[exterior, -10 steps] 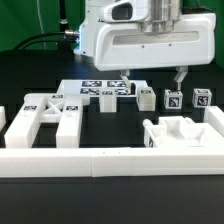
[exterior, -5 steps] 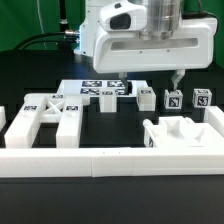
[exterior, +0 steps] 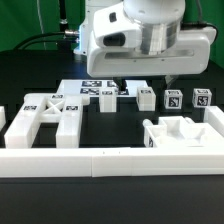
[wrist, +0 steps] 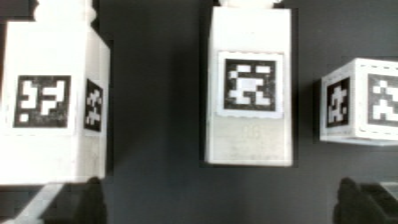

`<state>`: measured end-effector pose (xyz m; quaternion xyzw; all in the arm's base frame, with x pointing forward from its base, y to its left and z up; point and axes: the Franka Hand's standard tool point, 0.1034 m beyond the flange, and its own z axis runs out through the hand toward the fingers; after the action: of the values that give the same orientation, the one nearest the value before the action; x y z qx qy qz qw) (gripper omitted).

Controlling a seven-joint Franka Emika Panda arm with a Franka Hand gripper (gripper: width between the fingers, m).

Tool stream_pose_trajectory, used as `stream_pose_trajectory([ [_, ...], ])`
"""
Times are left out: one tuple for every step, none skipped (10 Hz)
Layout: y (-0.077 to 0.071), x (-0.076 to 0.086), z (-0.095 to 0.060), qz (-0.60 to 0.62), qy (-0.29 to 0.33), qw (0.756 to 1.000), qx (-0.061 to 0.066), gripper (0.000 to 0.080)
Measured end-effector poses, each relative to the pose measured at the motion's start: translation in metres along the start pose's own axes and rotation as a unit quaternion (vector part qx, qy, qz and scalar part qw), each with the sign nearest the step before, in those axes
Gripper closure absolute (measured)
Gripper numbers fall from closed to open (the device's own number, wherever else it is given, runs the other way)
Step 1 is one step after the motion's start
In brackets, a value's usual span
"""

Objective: Assemble chair

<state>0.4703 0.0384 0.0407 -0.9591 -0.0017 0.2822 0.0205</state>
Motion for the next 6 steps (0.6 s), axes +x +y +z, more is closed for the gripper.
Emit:
stream_pose_trajectory([
  [-0.001, 0.001, 0.002, -0.001, -0.033, 0.999, 0.0, 0.0151],
  [0.0, 0.003, 0.004, -0.001, -0.073, 0.997, 0.001, 0.0151],
  [0.0, 0.007, 0.007, -0.002, -0.103, 0.995, 0.002, 0.0151],
  [0.0, 0.005, 0.01, -0.002, -0.138, 0.99, 0.002, 0.0151],
  [0.0, 0.001, 0.014, -0.002, -0.18, 0.984, 0.002, 0.0151],
  [-0.001, 0.0, 0.018, -0.003, -0.218, 0.976, 0.002, 0.0151],
])
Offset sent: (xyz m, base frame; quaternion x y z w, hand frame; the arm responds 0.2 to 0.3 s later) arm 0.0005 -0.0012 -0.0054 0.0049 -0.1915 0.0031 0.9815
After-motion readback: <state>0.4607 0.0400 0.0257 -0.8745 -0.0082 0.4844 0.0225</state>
